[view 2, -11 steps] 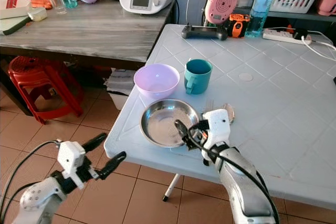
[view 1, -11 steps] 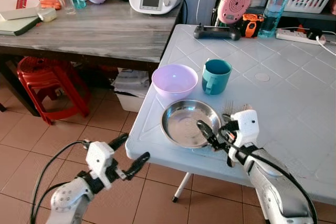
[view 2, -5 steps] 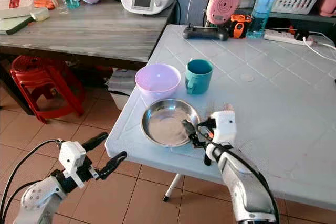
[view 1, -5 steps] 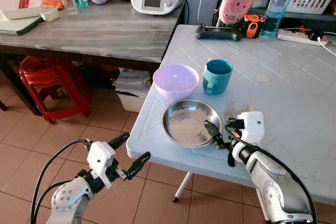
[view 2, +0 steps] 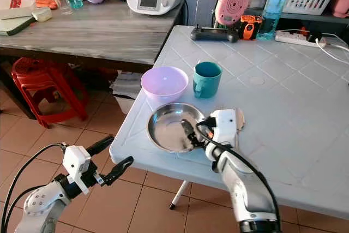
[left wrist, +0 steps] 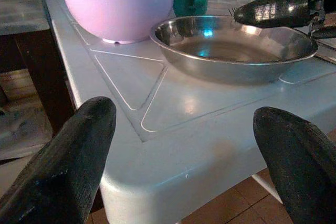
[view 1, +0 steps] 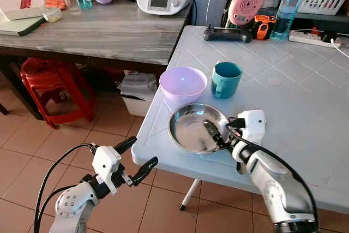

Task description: Setting the table

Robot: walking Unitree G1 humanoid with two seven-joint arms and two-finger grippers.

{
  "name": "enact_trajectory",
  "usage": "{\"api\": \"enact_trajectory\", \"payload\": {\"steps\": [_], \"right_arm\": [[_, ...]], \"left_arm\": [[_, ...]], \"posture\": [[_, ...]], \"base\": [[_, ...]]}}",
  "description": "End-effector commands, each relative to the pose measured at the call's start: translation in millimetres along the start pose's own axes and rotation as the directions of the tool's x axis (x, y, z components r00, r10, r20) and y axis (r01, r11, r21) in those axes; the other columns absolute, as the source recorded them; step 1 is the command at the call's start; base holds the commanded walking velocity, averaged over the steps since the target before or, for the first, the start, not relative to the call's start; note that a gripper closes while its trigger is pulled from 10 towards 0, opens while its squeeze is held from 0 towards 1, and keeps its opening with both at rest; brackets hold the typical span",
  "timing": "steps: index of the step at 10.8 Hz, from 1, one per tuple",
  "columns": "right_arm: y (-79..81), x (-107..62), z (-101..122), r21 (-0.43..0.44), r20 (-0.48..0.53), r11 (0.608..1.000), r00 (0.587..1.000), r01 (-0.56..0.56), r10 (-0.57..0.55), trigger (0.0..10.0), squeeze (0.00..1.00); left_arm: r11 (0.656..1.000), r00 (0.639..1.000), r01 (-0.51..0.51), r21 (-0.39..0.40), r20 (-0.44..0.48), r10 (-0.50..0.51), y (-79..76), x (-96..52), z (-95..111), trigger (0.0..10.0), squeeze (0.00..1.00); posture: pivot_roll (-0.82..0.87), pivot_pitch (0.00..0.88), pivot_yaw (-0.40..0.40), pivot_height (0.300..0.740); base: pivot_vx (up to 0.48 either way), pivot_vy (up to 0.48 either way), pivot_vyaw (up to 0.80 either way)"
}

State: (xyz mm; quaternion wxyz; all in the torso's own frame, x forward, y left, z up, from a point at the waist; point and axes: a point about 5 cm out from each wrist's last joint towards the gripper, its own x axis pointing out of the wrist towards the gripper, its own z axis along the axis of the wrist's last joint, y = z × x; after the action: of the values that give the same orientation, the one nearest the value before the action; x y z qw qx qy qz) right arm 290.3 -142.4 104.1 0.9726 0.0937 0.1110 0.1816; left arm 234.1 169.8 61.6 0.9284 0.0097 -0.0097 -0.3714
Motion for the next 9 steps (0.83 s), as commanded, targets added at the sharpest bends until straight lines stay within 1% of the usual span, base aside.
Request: {"api": "enact_trajectory", "payload": {"steps": [1, 2, 3, 4, 5, 6, 8, 9], "right_arm": [[1.0, 2.4, 0, 0.013, -0.009, 1.0, 1.0, -0.01, 0.01, 10.0, 0.0], [1.2, 3.3, -1, 0.014, -0.015, 1.0, 1.0, -0.012, 0.012, 10.0, 0.0], [1.4, 5.2, -3, 0.034, -0.02, 0.999, 1.0, -0.02, 0.021, 6.5, 0.0], [2.7, 7.1, -3, 0.056, -0.014, 0.998, 0.999, -0.031, 0.032, 0.0, 0.0], [5.7, 10.5, -1, 0.069, -0.01, 0.997, 0.999, -0.047, 0.048, 0.0, 0.0], [12.3, 14.9, -1, 0.092, -0.01, 0.994, 0.998, -0.064, 0.065, 0.0, 0.0], [17.7, 13.9, -7, 0.114, -0.028, 0.991, 0.997, -0.074, 0.078, 0.0, 0.0], [17.6, 12.7, -9, 0.121, -0.032, 0.99, 0.997, -0.072, 0.077, 0.0, 0.0]], "left_arm": [[1.0, 1.0, 0.013, 0.011, -0.01, -0.013, -0.2, -0.1, -1, 10.0, 0.0], [1.0, 1.0, 0.013, 0.011, -0.01, -0.012, -0.2, 0.0, -2, 10.0, 0.0], [1.0, 1.0, 0.014, 0.008, -0.005, -0.014, -1.1, 0.2, -2, 10.0, 0.0], [1.0, 1.0, 0.011, 0.01, 0.013, -0.011, -1.5, 0.7, 0, 10.0, 0.0], [1.0, 0.999, 0.027, 0.007, 0.027, -0.028, -3.6, 2.5, 2, 10.0, 0.0], [0.999, 0.999, 0.039, 0.006, 0.029, -0.04, -5.0, 3.4, 2, 10.0, 0.0], [0.998, 0.997, 0.065, 0.007, 0.043, -0.065, -6.9, 4.3, 4, 10.0, 0.0], [0.997, 0.996, 0.076, 0.0, 0.041, -0.076, -7.5, 4.4, 4, 10.0, 0.0]], "posture": [[0.04, 0.062, 0.053, 0.74], [0.04, 0.062, 0.053, 0.74], [0.04, 0.064, 0.05, 0.74], [0.04, 0.065, 0.049, 0.74], [0.04, 0.066, 0.047, 0.74], [0.04, 0.066, 0.046, 0.74], [0.04, 0.068, 0.048, 0.74], [0.03, 0.068, 0.051, 0.74]], "base": [[0.0, 0.0, 0.0], [0.0, 0.0, 0.0], [0.0, 0.0, 0.0], [0.0, 0.0, 0.0], [0.0, 0.0, 0.0], [0.0, 0.0, 0.0], [0.0, 0.0, 0.0], [0.0, 0.0, 0.0]]}}
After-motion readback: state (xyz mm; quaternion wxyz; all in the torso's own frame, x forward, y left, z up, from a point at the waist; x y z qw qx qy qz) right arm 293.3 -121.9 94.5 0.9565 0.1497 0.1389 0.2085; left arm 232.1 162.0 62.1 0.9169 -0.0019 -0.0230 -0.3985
